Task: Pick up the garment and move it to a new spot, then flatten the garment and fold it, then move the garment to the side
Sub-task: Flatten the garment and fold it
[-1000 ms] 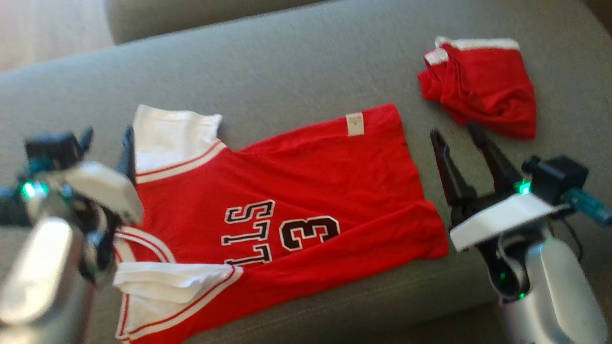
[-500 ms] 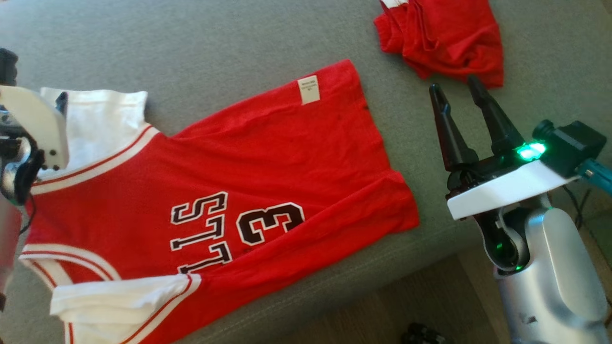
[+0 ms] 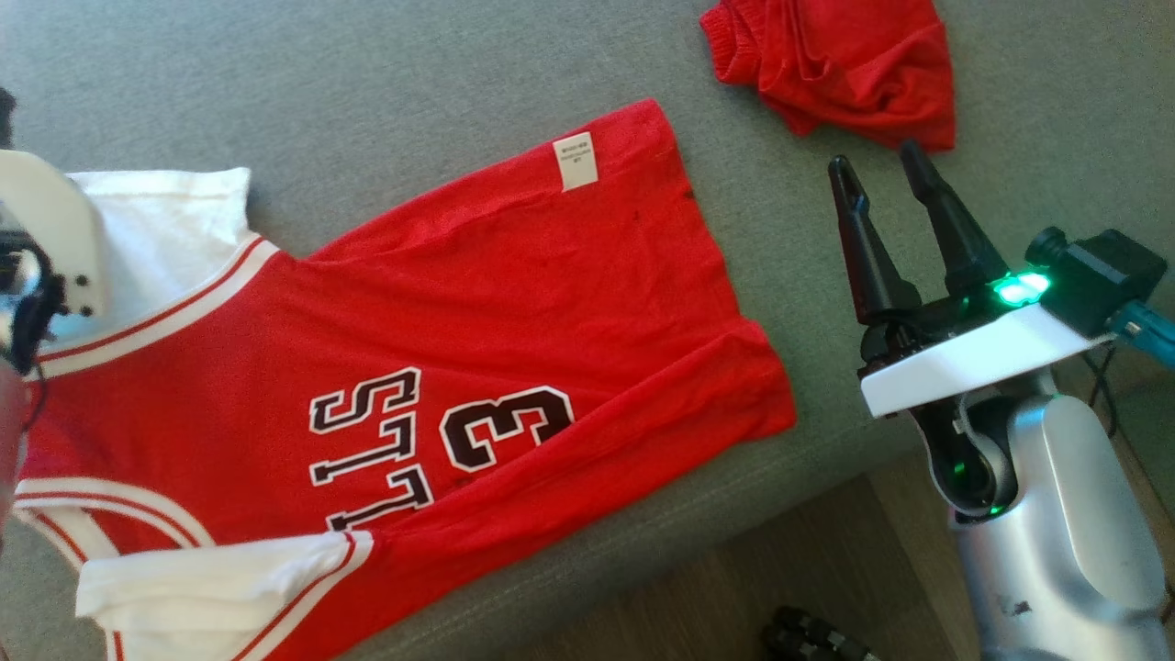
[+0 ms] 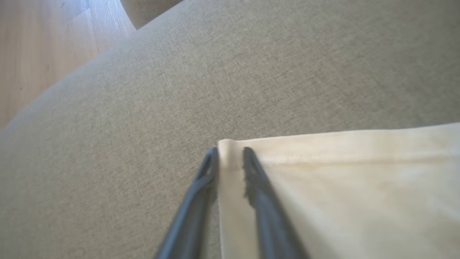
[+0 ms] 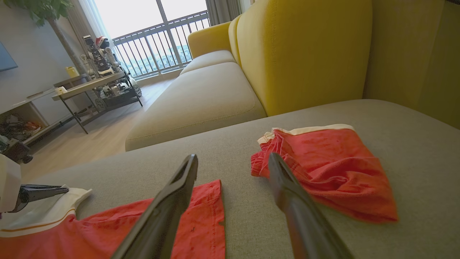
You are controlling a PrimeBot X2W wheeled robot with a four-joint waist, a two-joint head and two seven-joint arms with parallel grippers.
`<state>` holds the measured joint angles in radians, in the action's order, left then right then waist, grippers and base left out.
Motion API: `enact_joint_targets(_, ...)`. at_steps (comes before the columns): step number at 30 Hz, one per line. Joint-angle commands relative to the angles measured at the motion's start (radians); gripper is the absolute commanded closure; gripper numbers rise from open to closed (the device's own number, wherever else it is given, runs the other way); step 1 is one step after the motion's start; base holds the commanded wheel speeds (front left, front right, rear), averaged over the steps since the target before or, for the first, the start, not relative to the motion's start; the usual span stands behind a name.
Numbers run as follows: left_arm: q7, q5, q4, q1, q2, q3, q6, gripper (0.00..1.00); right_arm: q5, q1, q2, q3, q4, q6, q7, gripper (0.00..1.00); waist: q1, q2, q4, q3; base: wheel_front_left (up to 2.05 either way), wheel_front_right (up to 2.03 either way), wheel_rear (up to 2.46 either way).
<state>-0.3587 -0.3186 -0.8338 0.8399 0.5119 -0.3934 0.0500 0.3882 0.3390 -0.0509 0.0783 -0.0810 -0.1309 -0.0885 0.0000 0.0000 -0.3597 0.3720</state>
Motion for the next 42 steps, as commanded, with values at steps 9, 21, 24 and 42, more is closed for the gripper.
enact_joint_targets(9, 0.180, -0.067, 0.041, 0.026, -0.048, 0.059, 0.005, 1.00, -0.011, 0.053, 0.001, -0.037, -0.041, 0.000, 0.067, 0.00, 0.0000, 0.0000, 0.093, -0.046, 0.00, 0.00, 0.00)
enact_joint_targets(21, 0.343, -0.081, 0.277, -0.121, -0.120, 0.045, -0.039, 1.00, -0.015, 0.204, -0.001, -0.110, -0.341, 0.000, 0.234, 0.00, 0.0000, 0.0000, 0.266, -0.107, 0.00, 0.00, 0.00)
enact_joint_targets(24, 0.344, -0.082, 0.330, -0.159, -0.132, 0.037, -0.054, 1.00, -0.027, 0.231, -0.003, -0.127, -0.400, 0.000, 0.247, 0.00, 0.0000, 0.0000, 0.287, -0.111, 0.00, 0.00, 0.00)
enact_joint_targets(42, 0.302, -0.082, 0.575, -0.311, -0.132, -0.006, -0.113, 1.00, -0.099, 0.404, -0.066, -0.128, -0.784, 0.000, 0.176, 0.00, 0.0000, 0.0000, 0.363, -0.108, 0.00, 0.00, 0.00)
